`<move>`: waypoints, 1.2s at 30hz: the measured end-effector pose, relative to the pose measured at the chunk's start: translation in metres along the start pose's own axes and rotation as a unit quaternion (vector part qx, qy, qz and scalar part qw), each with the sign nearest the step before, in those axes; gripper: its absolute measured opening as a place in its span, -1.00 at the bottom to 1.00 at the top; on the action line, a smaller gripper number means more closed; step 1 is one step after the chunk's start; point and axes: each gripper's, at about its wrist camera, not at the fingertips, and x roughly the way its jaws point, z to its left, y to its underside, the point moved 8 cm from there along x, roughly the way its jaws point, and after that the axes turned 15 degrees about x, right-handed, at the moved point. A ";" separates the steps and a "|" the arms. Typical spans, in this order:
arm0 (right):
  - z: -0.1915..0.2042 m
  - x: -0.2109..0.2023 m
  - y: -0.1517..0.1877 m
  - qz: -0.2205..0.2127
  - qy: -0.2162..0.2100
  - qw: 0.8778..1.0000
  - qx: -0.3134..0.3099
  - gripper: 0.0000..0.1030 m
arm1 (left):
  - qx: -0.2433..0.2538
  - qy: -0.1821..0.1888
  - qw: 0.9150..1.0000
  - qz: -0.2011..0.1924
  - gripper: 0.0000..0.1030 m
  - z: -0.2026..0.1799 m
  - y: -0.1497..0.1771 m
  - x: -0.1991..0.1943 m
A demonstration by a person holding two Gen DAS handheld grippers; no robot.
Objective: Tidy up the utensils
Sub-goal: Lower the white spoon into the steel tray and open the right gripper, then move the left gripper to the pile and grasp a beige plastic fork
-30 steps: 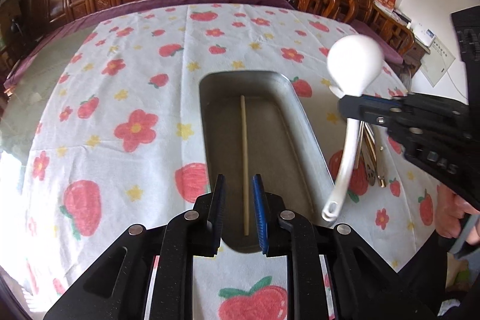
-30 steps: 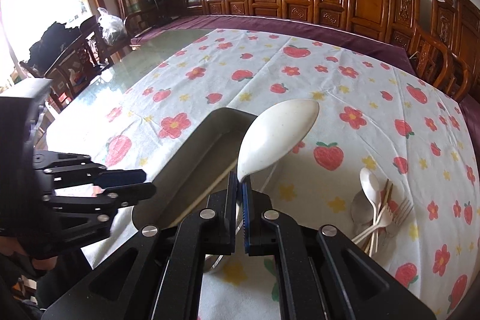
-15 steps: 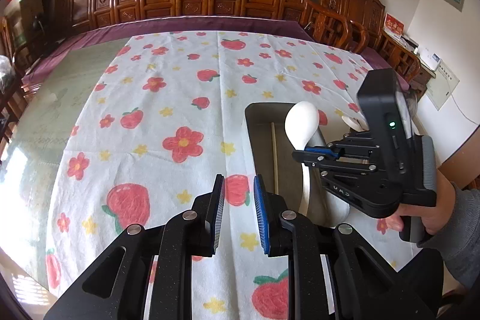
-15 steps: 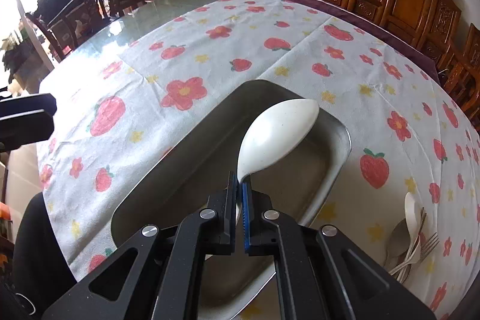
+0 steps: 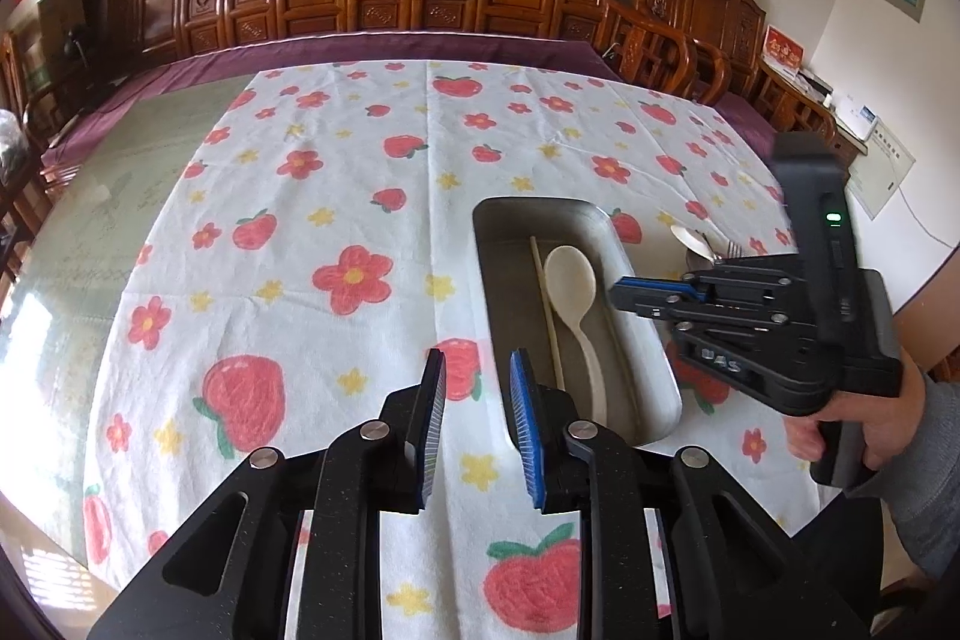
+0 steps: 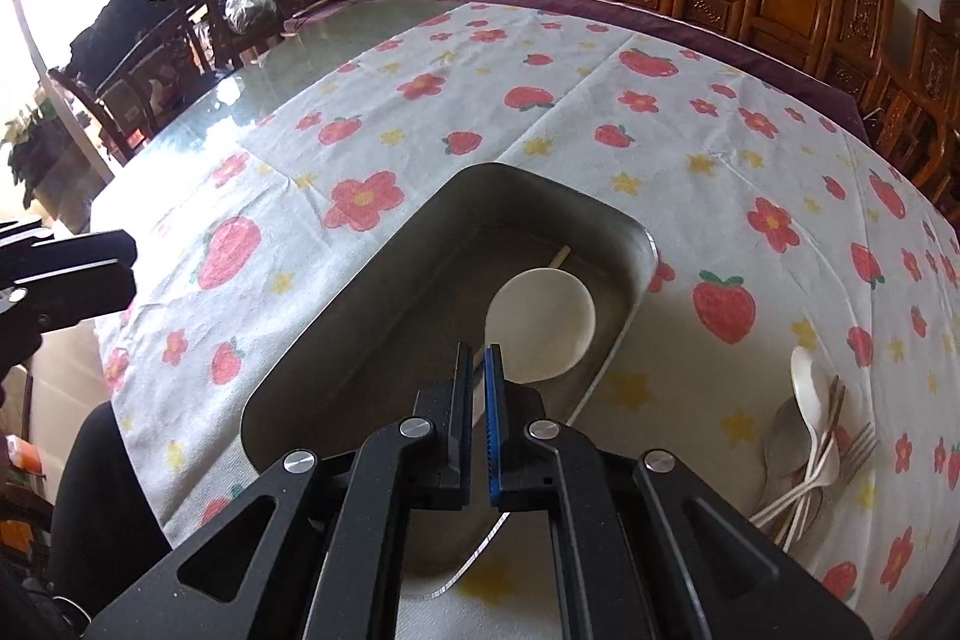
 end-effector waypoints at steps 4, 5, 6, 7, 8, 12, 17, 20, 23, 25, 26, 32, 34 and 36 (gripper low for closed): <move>-0.029 -0.033 0.011 -0.027 0.008 0.999 0.039 -0.90 | 0.009 0.020 1.000 -0.005 -0.38 -0.022 -0.008 0.005; -0.037 -0.042 0.013 -0.035 0.009 0.998 0.047 -0.91 | 0.014 0.025 1.000 -0.008 -0.29 -0.028 -0.010 0.005; -0.044 -0.048 0.015 -0.041 0.012 0.998 0.055 -0.91 | 0.022 0.028 0.999 -0.009 -0.26 -0.036 -0.013 0.006; -0.052 -0.055 0.017 -0.047 0.015 0.997 0.063 -0.91 | 0.027 0.029 0.999 -0.009 -0.26 -0.040 -0.015 0.007; -0.059 -0.060 0.019 -0.052 0.019 0.996 0.070 -0.91 | 0.034 0.032 0.999 -0.008 -0.25 -0.047 -0.017 0.009; -0.092 -0.083 0.027 -0.071 0.039 0.992 0.092 -0.91 | 0.045 0.040 0.998 -0.008 -0.25 -0.067 -0.025 0.016; -0.126 -0.097 0.040 -0.078 0.060 0.989 0.111 -0.62 | 0.052 0.054 0.997 -0.003 -0.25 -0.093 -0.032 0.031; -0.142 -0.099 0.051 -0.078 0.071 0.987 0.123 -0.58 | 0.062 0.065 0.996 -0.003 -0.25 -0.111 -0.035 0.042; -0.155 -0.103 0.061 -0.076 0.075 0.985 0.136 -0.58 | 0.068 0.076 0.995 0.003 -0.25 -0.127 -0.038 0.053; -0.164 -0.104 0.068 -0.074 0.076 0.984 0.144 -0.58 | 0.079 0.084 0.993 0.004 -0.25 -0.140 -0.041 0.060; -0.169 -0.102 0.072 -0.071 0.079 0.983 0.148 -0.58 | 0.083 0.086 0.993 0.006 -0.25 -0.144 -0.041 0.064; -0.182 -0.095 0.083 -0.060 0.078 0.982 0.159 -0.58 | 0.097 0.103 0.990 0.027 -0.25 -0.165 -0.046 0.095; -0.184 -0.091 0.085 -0.057 0.077 0.982 0.161 -0.58 | 0.102 0.101 0.989 0.036 -0.25 -0.170 -0.046 0.106; -0.187 -0.088 0.088 -0.053 0.076 0.982 0.164 -0.58 | 0.109 0.100 0.988 0.042 -0.25 -0.175 -0.047 0.115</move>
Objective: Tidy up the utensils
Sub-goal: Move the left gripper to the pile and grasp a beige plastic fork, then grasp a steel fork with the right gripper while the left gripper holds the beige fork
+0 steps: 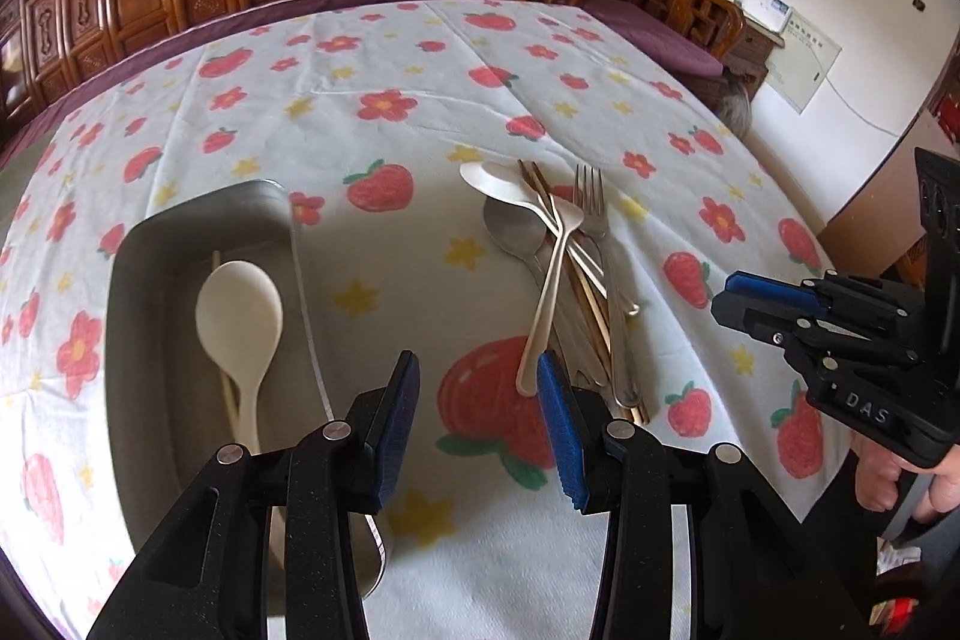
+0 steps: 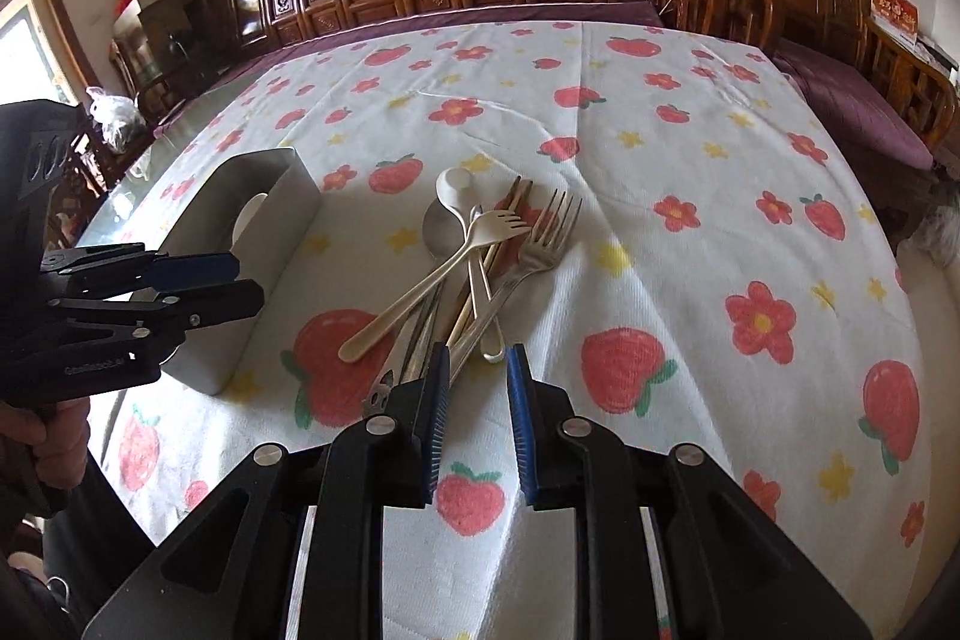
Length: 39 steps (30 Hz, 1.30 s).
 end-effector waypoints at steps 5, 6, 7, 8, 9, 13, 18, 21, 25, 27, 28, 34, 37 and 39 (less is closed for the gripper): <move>-0.009 0.010 0.002 0.010 -0.002 1.000 0.009 -0.58 | 0.010 0.008 1.000 0.014 -0.30 -0.008 -0.007 0.022; -0.010 0.012 0.002 0.011 -0.003 1.000 0.010 -0.58 | 0.012 0.011 1.000 0.016 -0.31 -0.009 -0.009 0.026; -0.011 0.014 0.002 0.013 -0.003 1.000 0.010 -0.58 | 0.013 0.015 1.000 0.019 -0.33 -0.011 -0.011 0.031; -0.012 0.015 0.002 0.014 -0.004 1.000 0.011 -0.58 | 0.014 0.019 0.999 0.022 -0.41 -0.013 -0.012 0.036; -0.013 0.017 0.002 0.015 -0.005 1.000 0.012 -0.58 | 0.013 0.026 0.999 0.026 -0.47 -0.014 -0.014 0.041; -0.017 0.020 0.002 0.018 -0.008 1.000 0.013 -0.58 | -0.001 0.044 0.998 0.033 -0.57 -0.016 -0.021 0.059; -0.025 0.019 0.003 0.021 -0.010 1.000 0.019 -0.58 | 0.009 0.052 0.997 0.051 -0.59 -0.025 -0.023 0.078; -0.028 0.019 0.003 0.021 -0.010 1.000 0.020 -0.58 | 0.007 0.049 0.997 0.052 -0.61 -0.027 -0.022 0.083; -0.028 0.017 0.003 0.016 -0.012 1.000 0.020 -0.58 | 0.009 0.051 0.997 0.056 -0.83 -0.032 -0.023 0.079; -0.025 0.015 0.003 0.012 -0.017 1.000 0.016 -0.58 | 0.016 0.044 0.997 0.054 -0.83 -0.034 -0.022 0.073; -0.024 0.015 0.004 0.012 -0.016 1.000 0.014 -0.58 | 0.016 0.044 0.998 0.052 -0.84 -0.035 -0.022 0.070; -0.015 0.010 0.003 0.005 -0.022 1.000 0.014 -0.58 | 0.018 0.031 0.999 0.029 -0.84 -0.035 -0.020 0.038; -0.010 0.012 0.001 0.003 -0.023 1.000 0.016 -0.58 | 0.020 0.028 0.999 0.021 -0.84 -0.035 -0.019 0.023; -0.006 0.014 -0.001 0.002 -0.022 1.000 0.016 -0.58 | 0.022 0.026 0.999 0.017 -0.84 -0.035 -0.017 0.010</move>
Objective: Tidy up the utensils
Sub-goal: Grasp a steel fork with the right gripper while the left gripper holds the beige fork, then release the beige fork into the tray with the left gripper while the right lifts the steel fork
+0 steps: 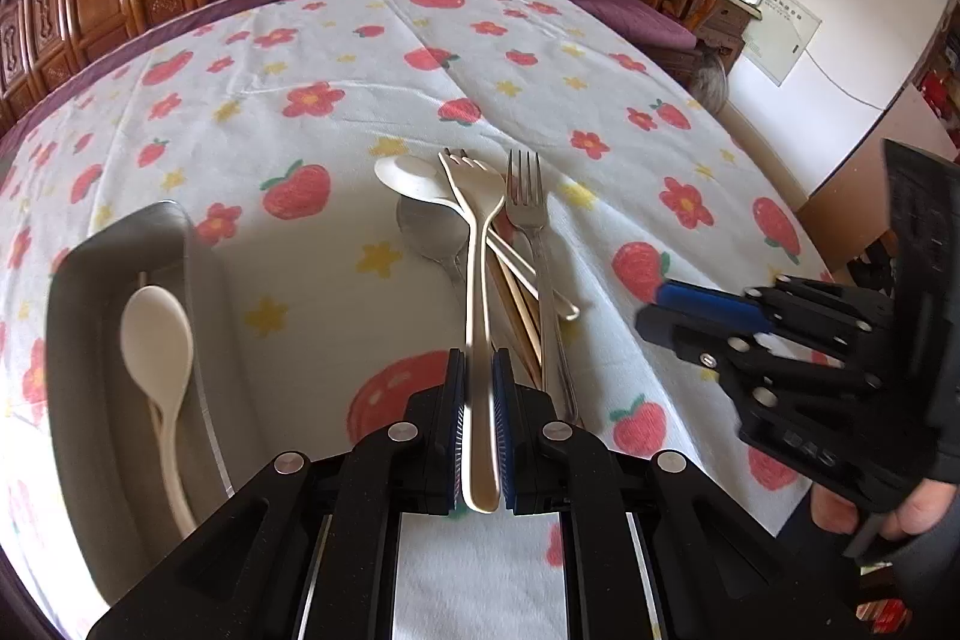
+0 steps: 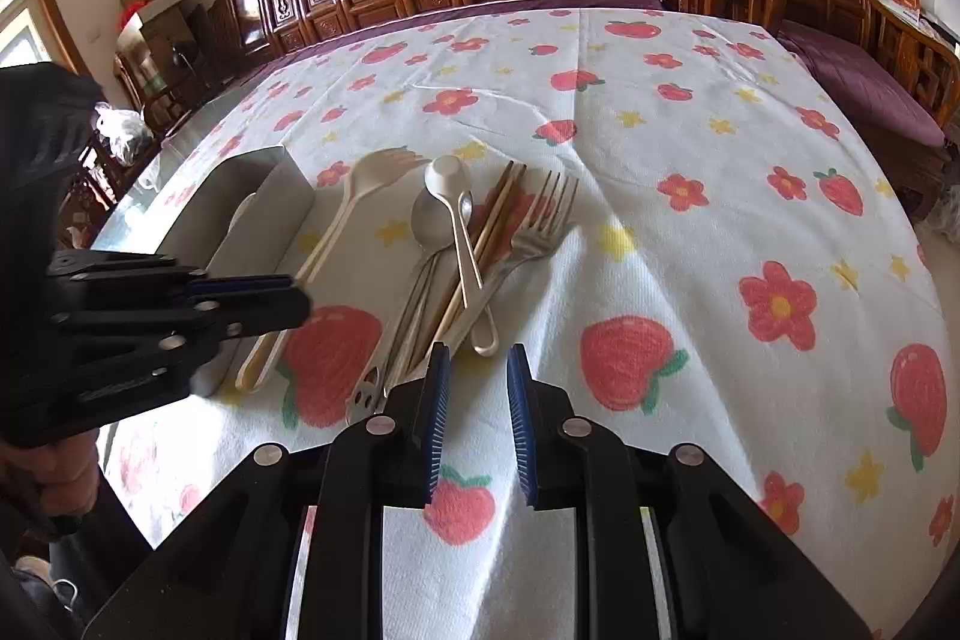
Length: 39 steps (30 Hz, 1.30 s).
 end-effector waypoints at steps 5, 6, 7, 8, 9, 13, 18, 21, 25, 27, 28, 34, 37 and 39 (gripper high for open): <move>0.008 0.015 -0.011 0.002 0.007 1.000 0.006 -0.58 | 0.000 -0.005 1.000 -0.010 -0.84 0.002 0.005 -0.025; 0.009 0.018 -0.012 0.003 0.010 1.000 0.005 -0.58 | 0.000 -0.006 1.000 -0.012 -0.84 0.002 0.007 -0.029; 0.010 0.022 -0.014 0.004 0.013 1.000 0.004 -0.58 | 0.001 -0.007 1.000 -0.016 -0.84 0.002 0.008 -0.035; 0.010 0.024 -0.015 0.006 0.016 1.000 0.005 -0.58 | 0.001 -0.007 1.000 -0.019 -0.84 0.003 0.009 -0.039; 0.011 0.028 -0.017 0.007 0.019 1.000 0.005 -0.58 | 0.000 -0.007 1.000 -0.022 -0.84 0.003 0.010 -0.042; 0.007 0.041 -0.024 0.010 0.034 0.999 0.021 -0.58 | -0.003 -0.008 0.999 -0.034 -0.84 0.005 0.014 -0.056; 0.006 0.054 -0.021 0.026 0.042 0.998 0.037 -0.58 | -0.011 -0.010 0.999 -0.046 -0.84 0.010 0.018 -0.069; 0.009 0.061 -0.016 0.033 0.053 0.998 0.023 -0.58 | -0.012 -0.010 0.999 -0.052 -0.84 0.011 0.021 -0.075; 0.006 0.067 -0.013 0.037 0.070 0.997 0.017 -0.57 | -0.014 -0.011 0.998 -0.053 -0.84 0.012 0.026 -0.078; 0.005 0.065 -0.011 0.040 0.068 0.997 0.019 -0.57 | -0.015 -0.010 0.998 -0.055 -0.84 0.012 0.029 -0.079; 0.004 0.064 -0.010 0.041 0.068 0.997 0.018 -0.58 | -0.016 -0.010 0.998 -0.055 -0.84 0.013 0.030 -0.080; -0.008 0.054 -0.007 0.042 0.064 0.996 0.038 -0.81 | -0.020 -0.012 0.998 -0.059 -0.84 0.016 0.034 -0.086; -0.014 0.049 -0.006 0.041 0.070 0.996 0.039 -0.82 | -0.020 -0.012 0.998 -0.060 -0.84 0.016 0.035 -0.087; -0.018 0.048 -0.007 0.040 0.074 0.996 0.042 -0.82 | -0.020 -0.012 0.998 -0.060 -0.84 0.016 0.035 -0.087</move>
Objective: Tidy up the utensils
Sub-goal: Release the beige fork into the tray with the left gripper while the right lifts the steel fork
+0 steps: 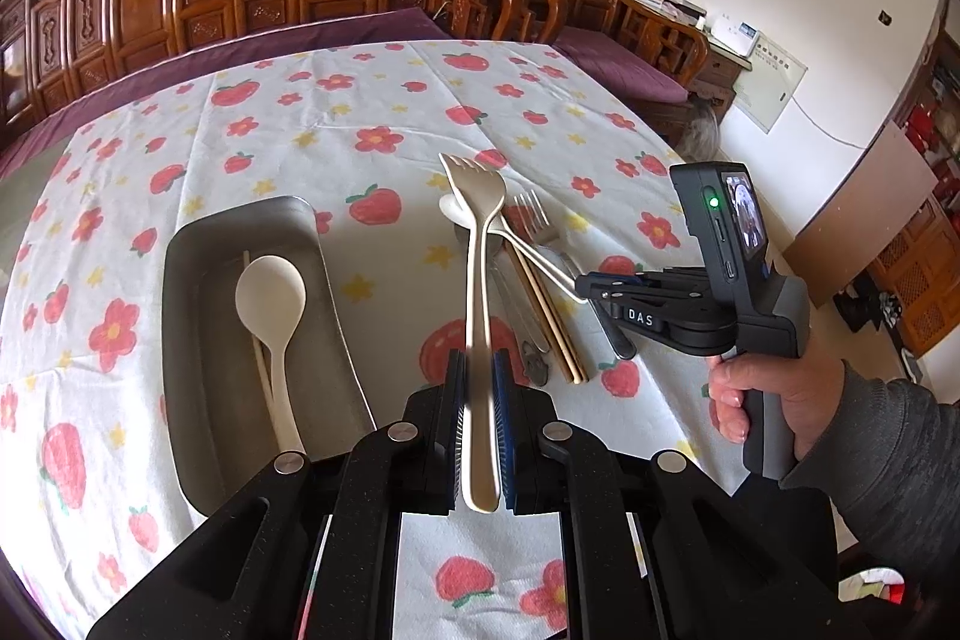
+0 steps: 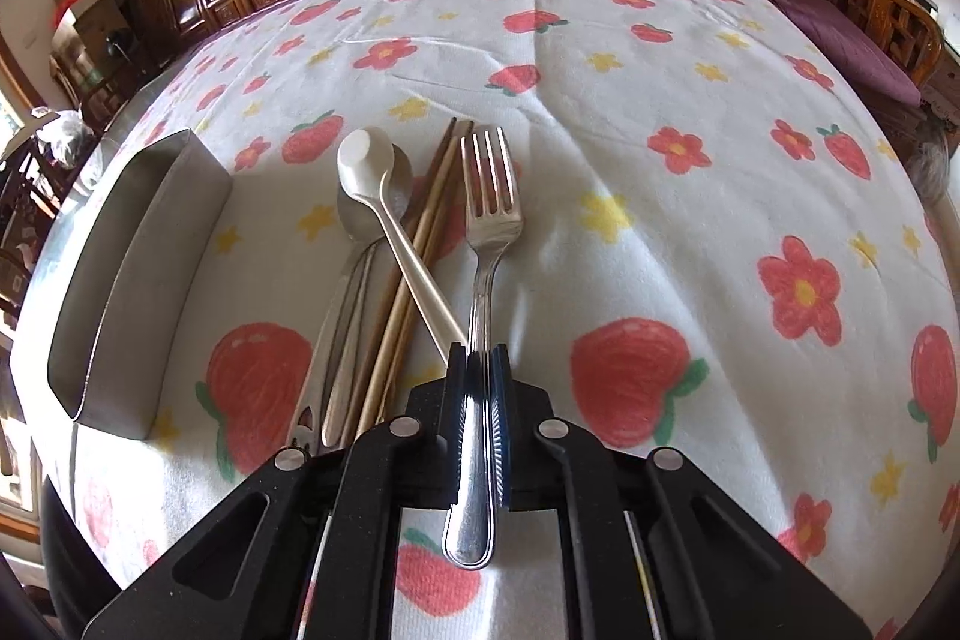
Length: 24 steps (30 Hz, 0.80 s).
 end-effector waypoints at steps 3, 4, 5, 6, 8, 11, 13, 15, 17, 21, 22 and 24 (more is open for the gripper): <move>-0.002 0.001 -0.002 -0.002 0.004 1.000 -0.001 -0.81 | 0.000 0.000 1.000 0.000 -0.84 0.000 0.000 0.000; -0.002 0.001 -0.003 -0.003 0.006 1.000 -0.002 -0.81 | 0.000 -0.001 1.000 0.000 -0.84 0.000 0.000 -0.001; -0.002 0.001 -0.003 -0.003 0.006 1.000 -0.003 -0.81 | 0.000 -0.001 1.000 0.000 -0.84 0.000 0.000 0.000; -0.002 0.000 -0.003 -0.004 0.005 1.000 -0.004 -0.82 | 0.000 -0.002 1.000 -0.001 -0.84 0.001 0.000 -0.001; -0.003 -0.002 -0.004 -0.012 0.007 1.000 -0.005 -0.82 | -0.001 -0.003 1.000 -0.002 -0.84 0.002 0.002 -0.003; -0.005 -0.010 -0.005 -0.027 0.001 1.000 0.001 -0.88 | -0.002 -0.005 1.000 -0.001 -0.84 0.005 0.004 -0.004; -0.008 -0.015 -0.007 -0.036 0.004 0.999 0.002 -0.95 | -0.003 -0.006 1.000 0.000 -0.84 0.008 0.006 -0.005; -0.011 -0.018 -0.007 -0.033 0.002 0.999 0.004 -0.95 | -0.004 -0.006 1.000 0.001 -0.84 0.009 0.007 -0.005; -0.015 -0.019 -0.006 -0.031 0.007 0.999 0.003 -0.95 | -0.005 -0.007 1.000 0.000 -0.84 0.010 0.007 -0.005; -0.018 -0.026 -0.007 -0.038 -0.001 0.999 0.008 -0.95 | -0.007 -0.010 1.000 -0.001 -0.84 0.014 0.008 -0.006; -0.016 -0.029 -0.007 -0.041 -0.003 0.999 0.006 -0.95 | -0.009 -0.011 1.000 -0.001 -0.84 0.017 0.008 -0.007; -0.012 -0.035 -0.007 -0.045 -0.011 0.999 0.003 -0.95 | -0.012 -0.016 1.000 -0.002 -0.84 0.023 0.009 -0.010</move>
